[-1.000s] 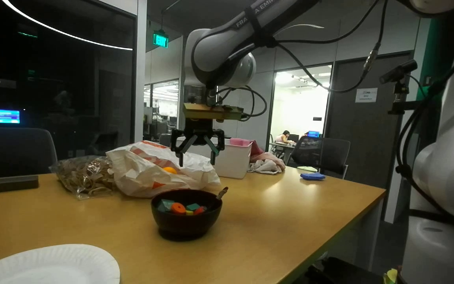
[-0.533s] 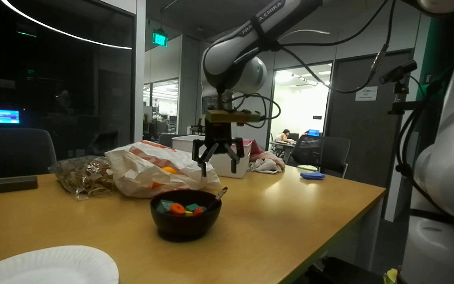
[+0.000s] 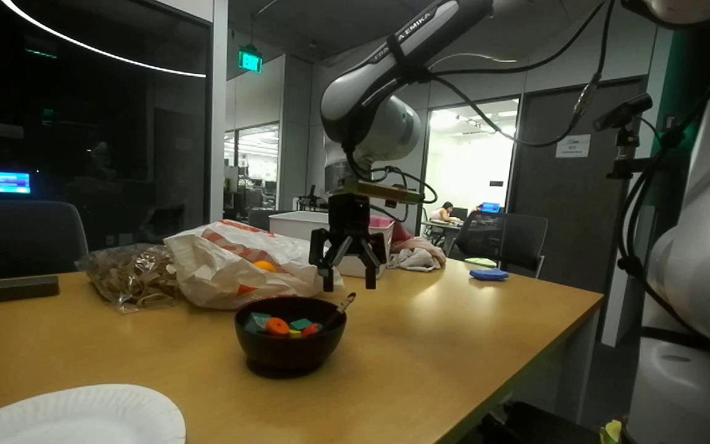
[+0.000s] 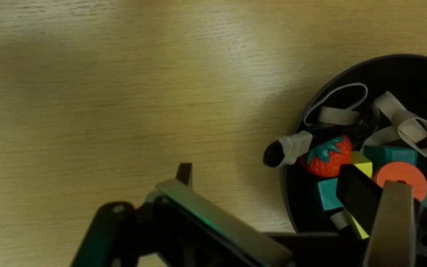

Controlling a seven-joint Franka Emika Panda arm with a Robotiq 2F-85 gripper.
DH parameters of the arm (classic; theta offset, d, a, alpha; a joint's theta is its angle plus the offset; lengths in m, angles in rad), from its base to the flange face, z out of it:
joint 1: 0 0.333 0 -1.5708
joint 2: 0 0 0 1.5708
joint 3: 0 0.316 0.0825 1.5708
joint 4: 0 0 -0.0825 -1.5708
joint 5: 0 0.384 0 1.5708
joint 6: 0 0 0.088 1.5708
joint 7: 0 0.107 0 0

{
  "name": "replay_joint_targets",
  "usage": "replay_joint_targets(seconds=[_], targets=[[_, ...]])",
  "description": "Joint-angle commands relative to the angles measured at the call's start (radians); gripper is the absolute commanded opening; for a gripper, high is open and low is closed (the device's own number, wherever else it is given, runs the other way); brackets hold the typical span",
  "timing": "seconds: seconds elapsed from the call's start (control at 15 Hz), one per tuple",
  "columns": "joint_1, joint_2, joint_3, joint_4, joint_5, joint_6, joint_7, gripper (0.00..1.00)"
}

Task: Remove the blocks and ring from the white plate and put them in the black bowl.

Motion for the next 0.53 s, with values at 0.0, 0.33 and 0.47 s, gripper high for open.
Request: replay_joint_targets(seconds=[0.0,0.33,0.47], targets=[[-0.006,-0.006,-0.01,-0.005,0.05,-0.047,-0.099,1.0],[-0.002,0.0,-0.008,-0.017,0.081,-0.042,-0.182,1.0],[0.0,0.003,-0.007,-0.024,0.086,-0.032,-0.209,1.0]])
